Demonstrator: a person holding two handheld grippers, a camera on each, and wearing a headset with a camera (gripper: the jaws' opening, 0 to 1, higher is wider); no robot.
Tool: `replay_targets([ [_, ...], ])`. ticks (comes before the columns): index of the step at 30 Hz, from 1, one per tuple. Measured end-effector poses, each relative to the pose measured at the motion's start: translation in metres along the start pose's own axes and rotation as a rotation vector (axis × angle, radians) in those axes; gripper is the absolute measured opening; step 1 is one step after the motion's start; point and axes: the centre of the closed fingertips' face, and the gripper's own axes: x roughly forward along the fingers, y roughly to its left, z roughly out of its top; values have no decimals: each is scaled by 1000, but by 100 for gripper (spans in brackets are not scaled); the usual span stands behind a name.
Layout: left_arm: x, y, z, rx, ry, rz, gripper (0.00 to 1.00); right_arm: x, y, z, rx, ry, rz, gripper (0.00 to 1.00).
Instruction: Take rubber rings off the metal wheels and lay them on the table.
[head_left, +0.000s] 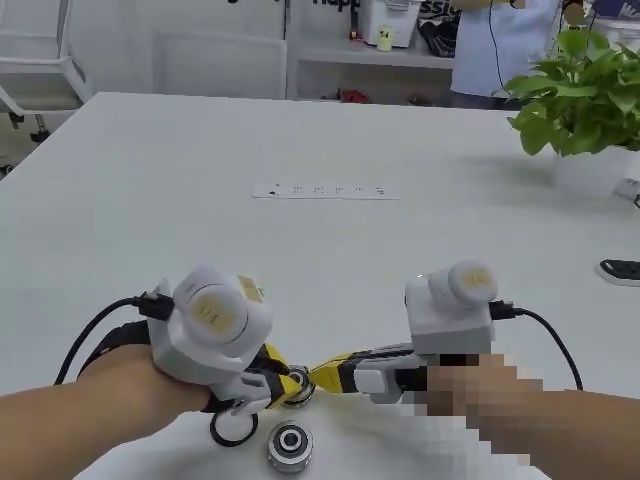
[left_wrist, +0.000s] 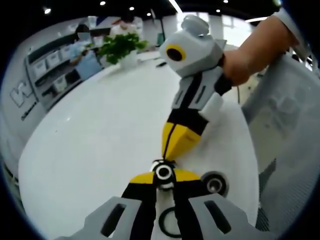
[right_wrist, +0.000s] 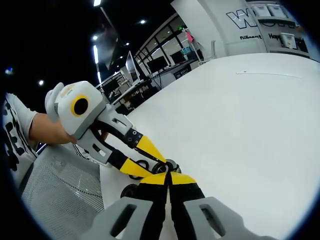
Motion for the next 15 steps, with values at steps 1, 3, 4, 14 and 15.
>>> replay_targets([
  [1, 0, 0, 0, 0, 0, 0, 12, 0, 0, 0, -2, 1, 0, 0],
  [3, 0, 0, 0, 0, 0, 0, 12, 1, 1, 0, -3, 2, 2, 0],
  [4, 0, 0, 0, 1, 0, 0, 12, 1, 1, 0, -3, 2, 3, 0],
  [14, 0, 0, 0, 2, 0, 0, 12, 3, 6, 1, -13, 4, 17, 0],
  [15, 0, 1, 0, 2, 0, 0, 12, 4, 7, 1, -15, 4, 18, 0],
])
